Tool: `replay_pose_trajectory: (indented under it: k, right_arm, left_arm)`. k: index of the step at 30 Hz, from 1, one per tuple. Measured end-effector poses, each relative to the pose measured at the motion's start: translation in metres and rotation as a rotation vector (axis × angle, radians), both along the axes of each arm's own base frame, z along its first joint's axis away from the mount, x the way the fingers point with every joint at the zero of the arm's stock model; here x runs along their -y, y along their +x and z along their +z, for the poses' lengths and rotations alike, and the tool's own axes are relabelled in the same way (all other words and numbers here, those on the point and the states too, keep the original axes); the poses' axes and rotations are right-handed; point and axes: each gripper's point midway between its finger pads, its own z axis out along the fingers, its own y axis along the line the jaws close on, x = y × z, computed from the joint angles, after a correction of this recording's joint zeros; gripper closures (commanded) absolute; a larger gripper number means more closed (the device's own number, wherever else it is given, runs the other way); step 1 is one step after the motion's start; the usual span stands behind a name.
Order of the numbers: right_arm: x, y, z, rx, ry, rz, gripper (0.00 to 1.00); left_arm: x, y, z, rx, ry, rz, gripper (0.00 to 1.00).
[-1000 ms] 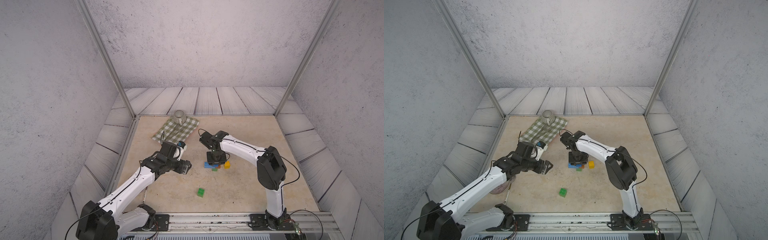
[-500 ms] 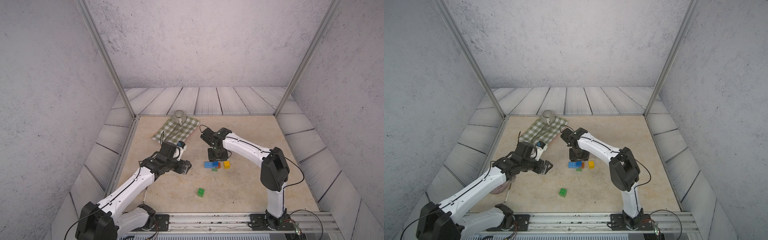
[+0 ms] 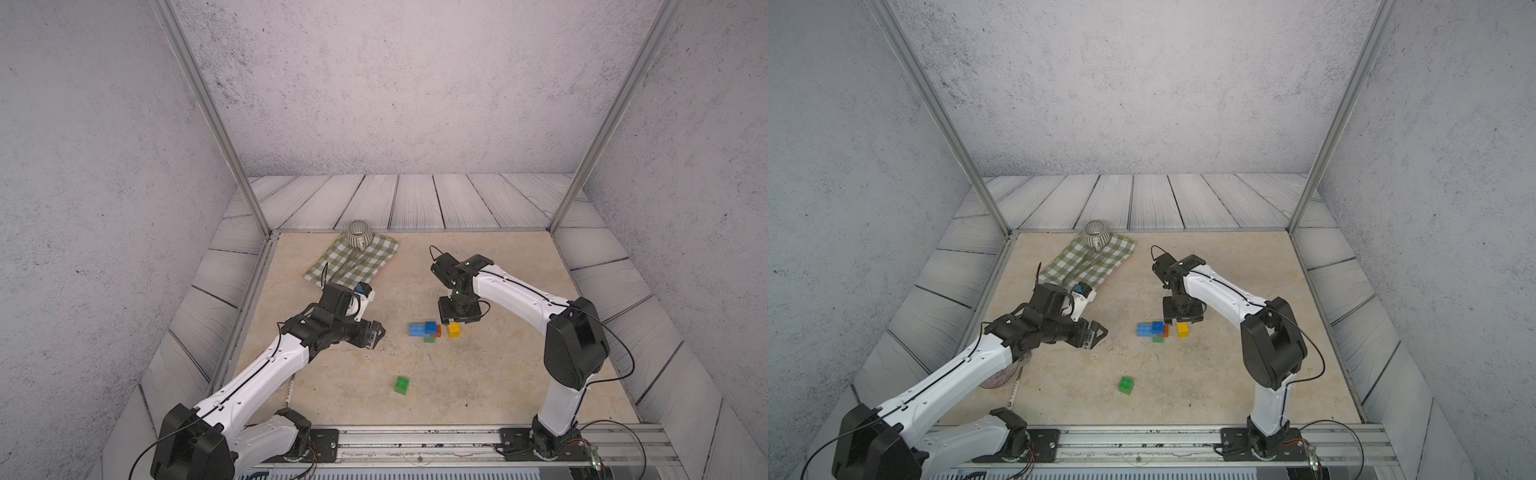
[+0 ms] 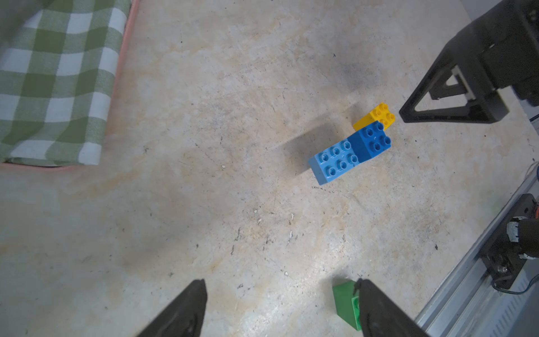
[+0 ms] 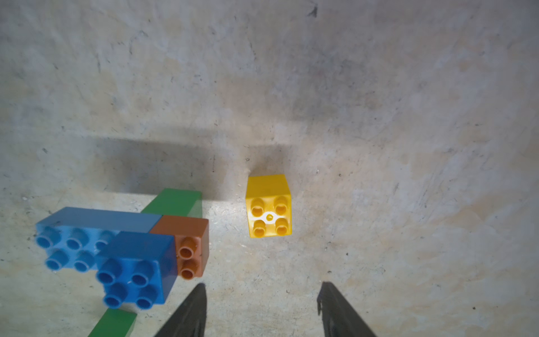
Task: Assemble the number 4 with lego
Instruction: Pick up the lego brick from the center of the board.
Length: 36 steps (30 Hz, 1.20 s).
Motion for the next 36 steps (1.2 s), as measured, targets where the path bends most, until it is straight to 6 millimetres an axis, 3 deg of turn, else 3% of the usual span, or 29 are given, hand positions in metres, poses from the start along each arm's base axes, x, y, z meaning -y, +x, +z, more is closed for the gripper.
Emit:
replay_pose_trajectory:
  k: [11,25,30,36]
  right_arm:
    - [0.001,0.012,-0.033,-0.037,0.004,0.033,0.46]
    - [0.007,0.014,-0.047,-0.044,0.026,0.030,0.57]
    - [0.004,0.015,-0.051,-0.048,0.033,0.032,0.68]
    - [0.006,0.014,-0.051,-0.050,0.027,0.023,0.73]
  left_arm:
    - [0.003,-0.001,0.001,-0.005,-0.015,-0.008,0.16]
    - [0.002,-0.002,0.000,-0.008,-0.013,-0.007,0.16]
    - [0.002,-0.001,0.000,-0.008,-0.013,-0.006,0.16]
    - [0.000,0.000,0.000,-0.007,-0.011,0.000,0.16]
